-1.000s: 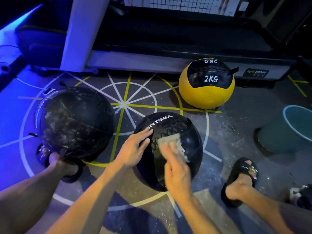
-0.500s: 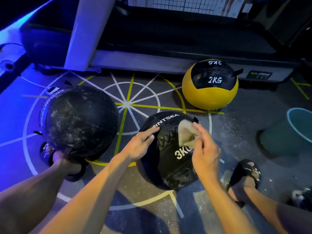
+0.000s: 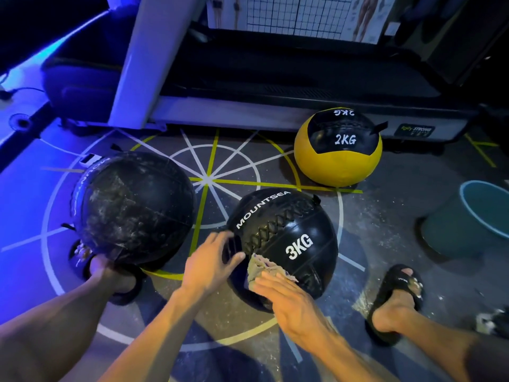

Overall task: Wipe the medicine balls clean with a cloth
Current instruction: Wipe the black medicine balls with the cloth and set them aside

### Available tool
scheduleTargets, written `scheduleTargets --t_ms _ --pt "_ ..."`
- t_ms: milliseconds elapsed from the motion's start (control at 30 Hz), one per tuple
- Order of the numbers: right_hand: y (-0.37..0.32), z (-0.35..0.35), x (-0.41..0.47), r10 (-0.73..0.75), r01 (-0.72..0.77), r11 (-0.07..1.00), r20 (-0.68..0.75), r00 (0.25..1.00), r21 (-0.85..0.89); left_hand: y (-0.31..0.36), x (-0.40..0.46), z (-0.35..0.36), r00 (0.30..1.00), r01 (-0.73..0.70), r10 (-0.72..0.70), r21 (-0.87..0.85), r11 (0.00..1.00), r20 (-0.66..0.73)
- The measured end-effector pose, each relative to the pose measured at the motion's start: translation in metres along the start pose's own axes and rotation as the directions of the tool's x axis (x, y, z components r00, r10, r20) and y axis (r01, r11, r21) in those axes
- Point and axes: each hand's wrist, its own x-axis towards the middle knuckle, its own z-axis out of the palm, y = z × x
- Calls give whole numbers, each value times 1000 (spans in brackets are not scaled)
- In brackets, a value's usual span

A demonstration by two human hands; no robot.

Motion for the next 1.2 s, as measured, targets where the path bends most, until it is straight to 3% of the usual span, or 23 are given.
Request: scheduleTargets --t_ms 100,200,367,467,600,733,800,867,967,1067,1133,1200 --pt "3 -10 2 74 -73 995 -4 997 67 11 -16 8 998 -64 63 36 997 31" --pt "2 -25 5 198 -199 969 23 980 146 16 -20 15 997 -72 72 -1 997 -26" --pt "1 -56 6 429 -419 832 59 901 363 21 -10 16 991 -116 112 -58 992 -72" --pt "10 -75 5 580 -505 704 7 815 498 28 -11 18 984 -165 157 -98 981 -78" --pt "31 -97 -2 758 -509 548 -135 639 664 33 -22 24 968 -250 247 -139 958 -37" --pt "52 -109 -11 893 -494 309 -69 444 813 37 -32 18 931 -360 365 -155 920 4" --pt "57 -113 -11 916 -481 194 18 400 855 30 -35 5 910 -401 411 -139 906 53" --pt "57 -121 -10 922 -472 146 53 383 869 16 -39 -8 902 -405 421 -154 901 91" --pt "56 -134 1 930 -450 193 -17 366 872 -12 -46 -16 917 -360 383 -177 916 113" --pt "49 -140 21 910 -443 329 -156 384 834 -24 -52 -19 941 -301 322 -179 937 106" --pt "41 -137 31 847 -510 495 -260 463 704 -23 -55 -15 961 -248 266 -199 948 72" --pt "28 -124 34 763 -606 631 -249 596 484 -20 -58 -6 984 -170 177 -207 963 14"
